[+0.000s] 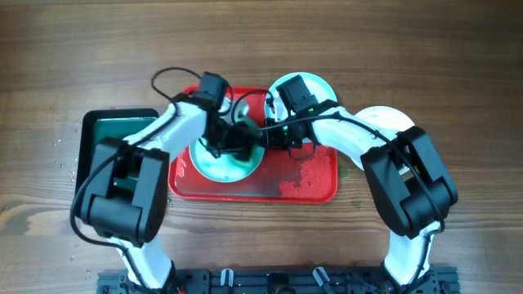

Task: Clean dirty plates on tray and stack at the side
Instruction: 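Scrub the pale blue plate with the sponge in the left gripper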

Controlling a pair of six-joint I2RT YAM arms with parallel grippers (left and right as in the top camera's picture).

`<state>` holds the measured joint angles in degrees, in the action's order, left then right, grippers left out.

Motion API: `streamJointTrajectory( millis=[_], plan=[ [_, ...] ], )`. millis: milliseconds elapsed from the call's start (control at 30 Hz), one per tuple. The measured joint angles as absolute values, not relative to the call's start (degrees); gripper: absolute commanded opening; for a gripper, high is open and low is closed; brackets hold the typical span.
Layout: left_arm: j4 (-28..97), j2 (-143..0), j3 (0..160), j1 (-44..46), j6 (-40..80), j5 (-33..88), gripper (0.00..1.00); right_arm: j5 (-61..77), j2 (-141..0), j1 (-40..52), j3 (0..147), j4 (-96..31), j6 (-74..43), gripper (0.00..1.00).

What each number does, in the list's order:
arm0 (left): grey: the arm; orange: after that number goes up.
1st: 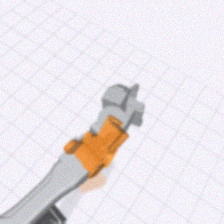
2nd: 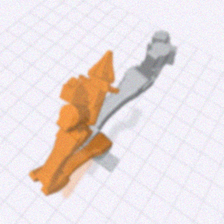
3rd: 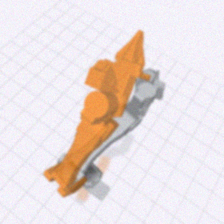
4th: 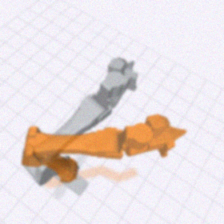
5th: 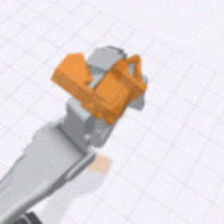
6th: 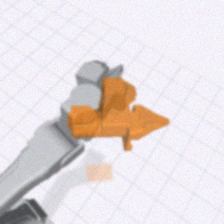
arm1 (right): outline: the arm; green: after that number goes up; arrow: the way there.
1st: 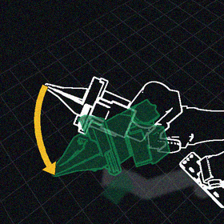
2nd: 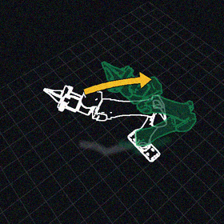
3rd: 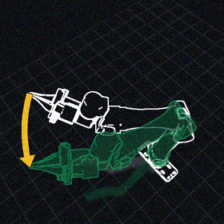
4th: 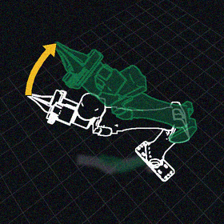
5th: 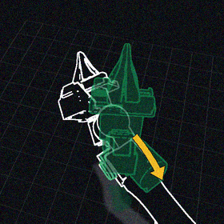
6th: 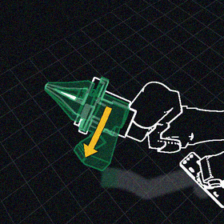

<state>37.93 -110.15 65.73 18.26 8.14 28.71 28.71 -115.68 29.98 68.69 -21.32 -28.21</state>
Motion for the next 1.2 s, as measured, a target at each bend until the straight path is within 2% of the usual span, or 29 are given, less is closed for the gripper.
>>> streamJointTrajectory(
  millis=[100,200,333,433,500,567,633,733,800,900,967,1067,1133,1200],
  plan=[
    [32.56,-110.37,65.06,19.55,10.76,27.79,0.04,28.45,-115.77,29.78,68.69,-20.84,-28.18,0.05],
    [29.04,-109.6,65.54,18.59,18.72,14.98,0.04,28.51,-115.87,29.87,68.69,-20.23,-28.21,0.04],
    [32.53,-108.84,66.7,15.77,25.21,-3.05,0.04,29.36,-116.05,30.41,68.69,-19.99,-28.21,0.04],
    [40.21,-108.6,67.4,15.79,26.06,-7.86,0.04,30.87,-116.18,31.46,68.69,-20.21,-28.18,0.04],
    [44.45,-108.53,67.9,15.53,19.46,-4.69,0.04,31.27,-116.18,31.4,68.69,-20.8,-27.92,0.04],
    [52.1,-108.51,67.85,13.85,2.44,5.78,0.04,31.53,-116.18,31.14,68.69,-21.04,-26.65,0.04],
    [53.98,-108.99,66.7,13.87,-9.93,17.69,0.04,31.53,-116.18,31.14,68.69,-21.08,-26.2,0.04],
    [50.41,-110.17,65.63,14.61,-16.97,28.42,0.04,31.73,-116.18,31.14,68.69,-21.08,-26.06,0.04],
    [44.8,-110.52,65.17,14.94,-16.82,31.4,0.04,31.66,-116.18,31.03,68.69,-20.91,-26.13,0.04],
    [34.37,-110.59,64.47,14.94,-8.64,29.34,0.04,30.81,-116.18,30.15,68.69,-20.14,-26.98,0.04],
    [28.73,-109.69,65.41,16.14,8.08,15.2,0.04,30.79,-116.18,30.11,68.71,-20.03,-27.38,0.04],
    [32.82,-108.77,66.63,16.73,23.24,-4.56,0.04,30.85,-116.18,30.26,68.71,-19.99,-27.38,0.04],
    [38.94,-108.73,67.11,16.84,28.8,-12.78,0.04,31.24,-116.18,31.07,68.71,-19.59,-27.35,0.04],
    [44.05,-108.71,67.31,16.88,29.28,-14.28,0.04,32.03,-116.18,31.86,68.71,-19.68,-27.33,0.04]
  ],
)
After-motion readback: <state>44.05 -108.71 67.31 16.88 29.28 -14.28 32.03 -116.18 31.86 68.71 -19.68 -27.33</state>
